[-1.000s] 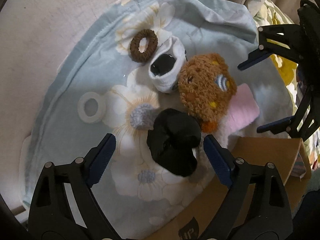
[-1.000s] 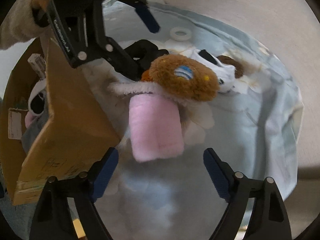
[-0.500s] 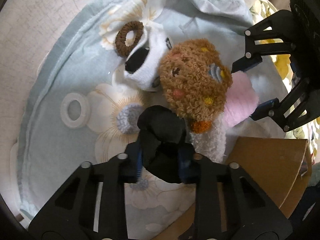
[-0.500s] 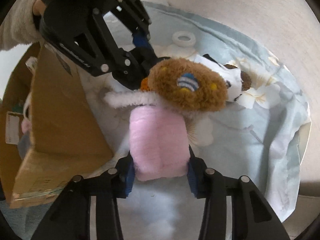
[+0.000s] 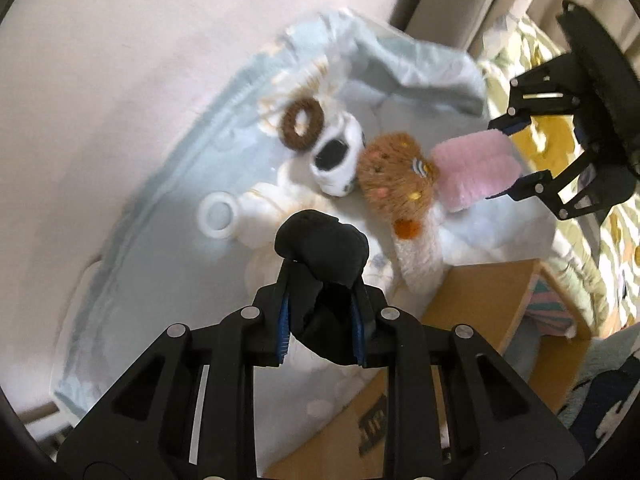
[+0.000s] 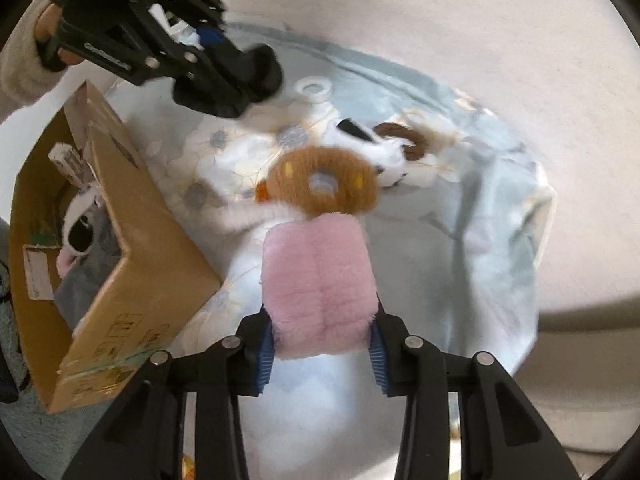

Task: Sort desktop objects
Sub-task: 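Carry the scrunchie and pink sock into the cardboard box and release both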

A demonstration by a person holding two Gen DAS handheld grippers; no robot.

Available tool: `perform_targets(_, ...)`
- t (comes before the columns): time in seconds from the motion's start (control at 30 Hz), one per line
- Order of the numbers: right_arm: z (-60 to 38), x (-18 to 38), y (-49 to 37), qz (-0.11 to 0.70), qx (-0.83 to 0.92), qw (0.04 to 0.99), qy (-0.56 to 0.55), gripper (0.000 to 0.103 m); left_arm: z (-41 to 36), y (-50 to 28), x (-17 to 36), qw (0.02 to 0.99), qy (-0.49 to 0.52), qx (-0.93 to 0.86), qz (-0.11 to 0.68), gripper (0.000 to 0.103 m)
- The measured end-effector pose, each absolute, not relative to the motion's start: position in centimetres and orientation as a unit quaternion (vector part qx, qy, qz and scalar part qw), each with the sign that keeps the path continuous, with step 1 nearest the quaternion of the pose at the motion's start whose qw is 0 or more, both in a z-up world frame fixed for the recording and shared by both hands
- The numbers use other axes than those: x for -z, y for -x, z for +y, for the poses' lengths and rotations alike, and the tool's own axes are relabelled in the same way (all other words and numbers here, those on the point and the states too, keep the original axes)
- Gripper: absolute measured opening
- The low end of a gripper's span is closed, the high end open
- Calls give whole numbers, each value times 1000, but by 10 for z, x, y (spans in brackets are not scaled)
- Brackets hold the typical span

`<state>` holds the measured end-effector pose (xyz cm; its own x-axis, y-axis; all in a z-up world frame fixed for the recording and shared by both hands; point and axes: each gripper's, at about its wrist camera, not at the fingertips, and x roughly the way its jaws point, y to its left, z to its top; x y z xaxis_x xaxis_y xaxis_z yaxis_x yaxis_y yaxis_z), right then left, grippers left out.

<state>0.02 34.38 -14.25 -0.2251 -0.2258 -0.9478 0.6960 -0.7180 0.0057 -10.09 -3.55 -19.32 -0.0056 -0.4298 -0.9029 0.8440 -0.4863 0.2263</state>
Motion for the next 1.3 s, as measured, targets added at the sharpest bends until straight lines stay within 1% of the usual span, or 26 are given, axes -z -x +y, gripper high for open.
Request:
perform_targets(0.17, 356, 120, 7, 221, 755, 283, -548, 37, -15, 85, 160, 482, -526, 676, 185, 21)
perform_targets(0.3, 346, 105, -10, 215, 763, 273, -545, 37, -3, 79, 140, 494, -523, 675, 163, 21)
perform_targets(0.43, 326, 93, -4, 188, 764, 276, -552, 37, 23, 72, 113, 514, -512, 672, 147, 21)
perform_targets(0.63, 285, 74, -14, 194, 765, 298, -537, 37, 63, 59, 91, 535, -492, 674, 127, 21)
perform_targets(0.83, 244, 53, -31, 192, 764, 341, -512, 37, 98, 35, 92, 564, -474, 664, 130, 21)
perform_targets(0.97, 222, 50, -47, 196, 756, 368, -505, 37, 119, 17, 104, 580, -466, 652, 145, 21)
perform_targets(1.13, 201, 66, -66, 199, 736, 396, -512, 37, 142, 0, 131, 588, -459, 639, 188, 21)
perform_targets(1.3, 181, 90, -88, 200, 713, 410, -532, 37, 163, 2, 160, 587, -455, 635, 213, 21)
